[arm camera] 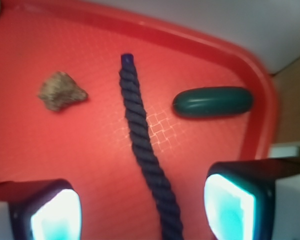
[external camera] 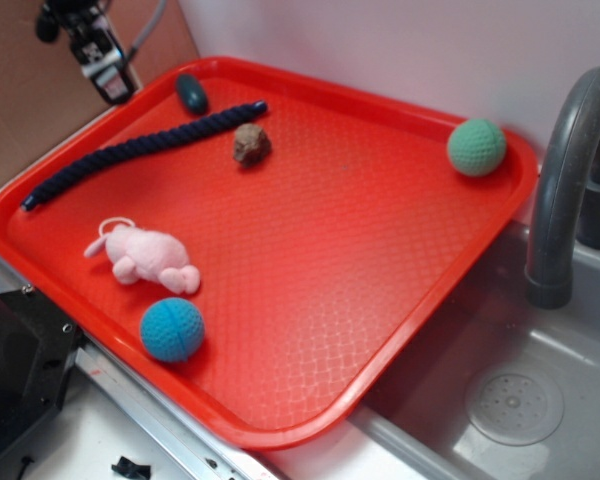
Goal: Grab the blue rope.
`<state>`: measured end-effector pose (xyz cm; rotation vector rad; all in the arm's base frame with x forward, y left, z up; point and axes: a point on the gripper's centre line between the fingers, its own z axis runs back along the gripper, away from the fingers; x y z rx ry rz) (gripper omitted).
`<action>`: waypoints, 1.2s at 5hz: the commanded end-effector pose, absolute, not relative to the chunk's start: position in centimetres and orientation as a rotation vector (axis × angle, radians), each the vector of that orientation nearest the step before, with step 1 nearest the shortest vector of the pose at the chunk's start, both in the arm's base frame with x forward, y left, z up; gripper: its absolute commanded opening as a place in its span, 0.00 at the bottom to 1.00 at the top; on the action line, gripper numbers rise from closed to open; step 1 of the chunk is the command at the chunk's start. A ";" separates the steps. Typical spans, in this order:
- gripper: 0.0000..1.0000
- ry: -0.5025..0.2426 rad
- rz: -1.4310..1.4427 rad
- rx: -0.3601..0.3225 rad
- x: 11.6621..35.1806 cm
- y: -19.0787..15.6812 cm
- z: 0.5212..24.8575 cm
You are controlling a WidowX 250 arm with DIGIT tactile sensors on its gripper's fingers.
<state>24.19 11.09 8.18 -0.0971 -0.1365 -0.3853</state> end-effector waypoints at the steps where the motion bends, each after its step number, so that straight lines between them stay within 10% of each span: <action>1: 1.00 -0.054 -0.450 -0.052 24.9 10.9 4.4; 4: 1.00 0.026 -0.491 -0.060 25.1 9.6 1.4; 5: 0.00 0.022 -0.480 -0.058 25.0 9.6 1.0; 6: 0.00 0.072 -0.485 0.004 25.0 9.7 0.4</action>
